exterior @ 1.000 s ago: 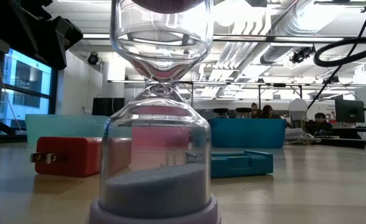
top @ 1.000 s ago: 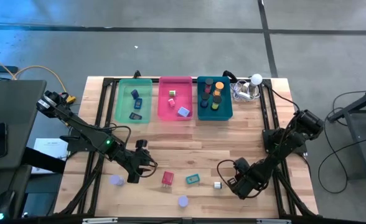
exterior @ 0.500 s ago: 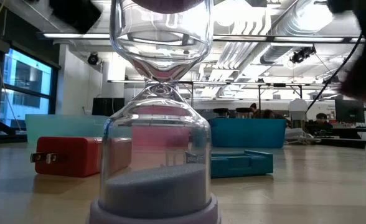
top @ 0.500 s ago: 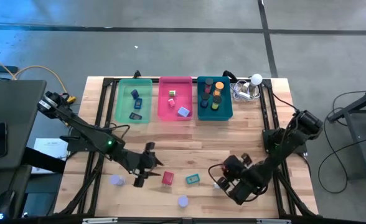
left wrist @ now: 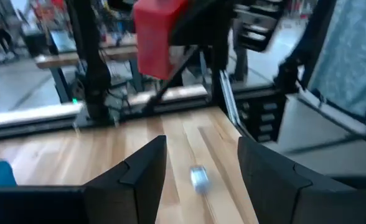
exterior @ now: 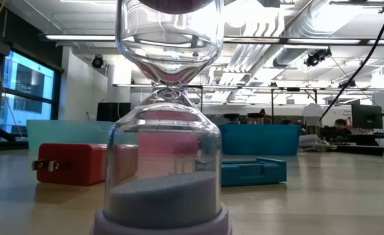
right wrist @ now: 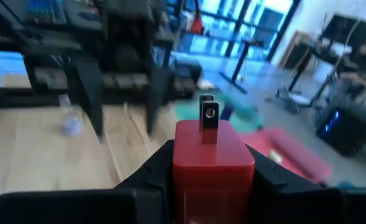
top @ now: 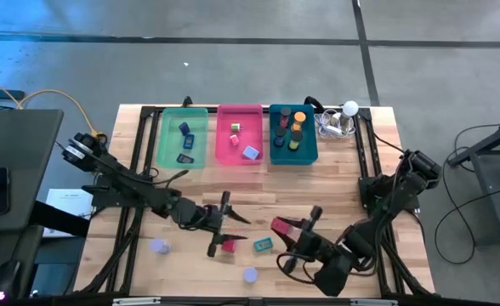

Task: Pick & Place Office items
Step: Put the right red charger adapter into the red bin

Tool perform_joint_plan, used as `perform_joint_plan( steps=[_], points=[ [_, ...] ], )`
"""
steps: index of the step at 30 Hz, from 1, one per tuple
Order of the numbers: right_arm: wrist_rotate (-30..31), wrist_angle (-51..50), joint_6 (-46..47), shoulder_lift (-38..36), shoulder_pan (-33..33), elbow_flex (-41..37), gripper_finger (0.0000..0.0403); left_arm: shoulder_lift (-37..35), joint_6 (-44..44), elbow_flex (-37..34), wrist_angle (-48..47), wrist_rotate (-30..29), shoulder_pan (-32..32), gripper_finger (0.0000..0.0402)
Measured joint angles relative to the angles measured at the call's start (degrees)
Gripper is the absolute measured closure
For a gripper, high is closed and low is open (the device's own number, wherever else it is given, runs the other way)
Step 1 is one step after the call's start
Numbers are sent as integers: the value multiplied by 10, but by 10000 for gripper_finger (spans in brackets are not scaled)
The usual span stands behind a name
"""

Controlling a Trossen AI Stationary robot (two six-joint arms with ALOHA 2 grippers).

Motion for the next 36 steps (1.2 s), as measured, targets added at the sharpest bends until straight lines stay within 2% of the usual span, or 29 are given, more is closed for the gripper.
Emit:
perform_joint_plan(
  steps=[3,6,14,20,26,36],
  points=[
    [-31,96,-107,0,-13,0,296,26,5,0,48,0,14,211],
    [-91,154,-161,0,-30,0,296,46,5,0,91,1,27,211],
    [-210,185,-190,2,-79,0,296,58,8,0,144,14,37,211],
    [-231,203,-201,12,-106,0,296,59,11,0,152,14,37,211],
    [-284,223,-213,17,-122,0,296,59,49,0,154,14,37,211],
    [-301,221,-214,17,-127,-4,296,58,84,0,164,16,34,211]
  ],
)
